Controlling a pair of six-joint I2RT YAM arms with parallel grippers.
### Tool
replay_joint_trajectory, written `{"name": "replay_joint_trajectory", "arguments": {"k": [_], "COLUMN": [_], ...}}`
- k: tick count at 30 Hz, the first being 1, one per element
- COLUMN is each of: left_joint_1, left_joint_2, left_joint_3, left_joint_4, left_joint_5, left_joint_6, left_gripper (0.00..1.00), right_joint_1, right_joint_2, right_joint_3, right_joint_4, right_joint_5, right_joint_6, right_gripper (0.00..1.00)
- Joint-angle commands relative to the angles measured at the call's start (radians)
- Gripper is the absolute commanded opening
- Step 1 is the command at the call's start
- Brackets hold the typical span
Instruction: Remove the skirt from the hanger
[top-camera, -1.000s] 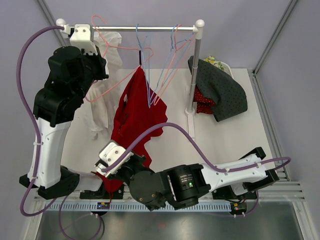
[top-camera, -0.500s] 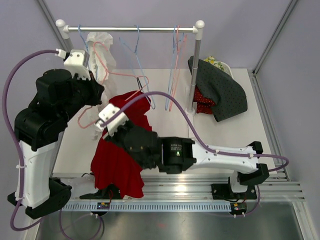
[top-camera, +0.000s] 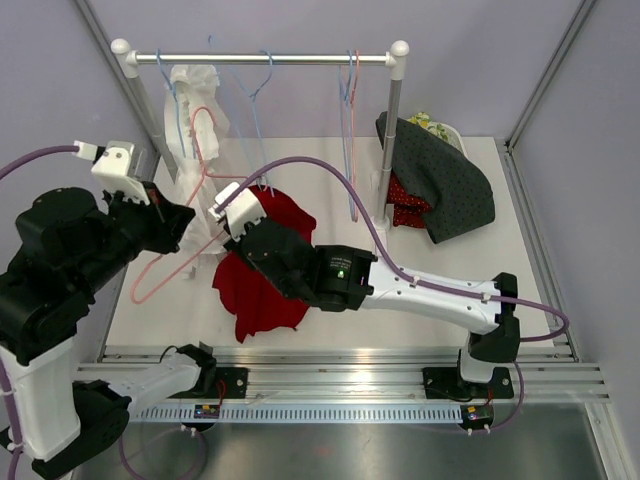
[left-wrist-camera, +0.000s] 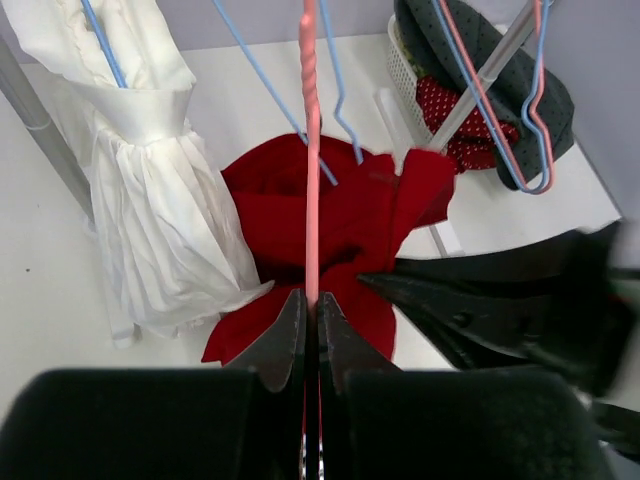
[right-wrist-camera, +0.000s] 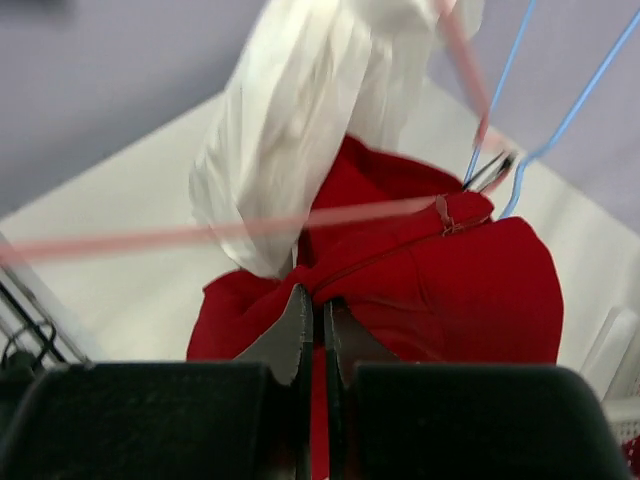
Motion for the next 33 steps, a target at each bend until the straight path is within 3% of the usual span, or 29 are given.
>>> {"name": "replay_joint_trajectory", "arguments": {"k": [1, 7, 13, 17, 22, 26, 33], "left_joint_1": [-0.005, -0.005, -0.005, -0.005, -0.005, -0.005, -0.006], "left_joint_2": [-0.010, 0.016, 0.033, 0.005, 0.034, 0.112, 0.304], "left_joint_3": [0.109, 0.174, 0.100, -0.008, -0.068, -0.032, 0.125], "left_joint_4": [0.046, 0.032, 0.011, 0.150, 0.331, 0.429, 0.541], "left_joint_5": [0.050, 0.101, -0.127, -0.258, -0.270, -0.304, -0.310], "left_joint_6": [-0.020, -0.072, -0.077, -0.066, -0.038, -0.020, 0.069], "left_gripper": [0.00, 0.00, 0.00, 0.00, 0.00, 0.00, 0.00], "right_joint_1": [0.000, -0.001, 0.020, 0.049, 0.054, 0.054, 0.052], "right_joint_2": [-0.111, -0.248, -0.403, -0.568, -0.757, -0.886, -0.917], "right_joint_3": [-0.132, -0.365, -0.508, -0.606, -0.637, -0.613, -0.583], "right_joint_4": [0.033, 0.026, -0.022, -0.074, -0.195, -0.194, 0.158], "right_joint_5": [-0.025, -0.012, 0.030, 0.190, 0.324, 0.425, 0.502], "right_joint_6": [0.164, 0.263, 0.343, 0.367, 0.370, 0.225, -0.217], "right_gripper": [0.00, 0.00, 0.00, 0.00, 0.00, 0.00, 0.00]}}
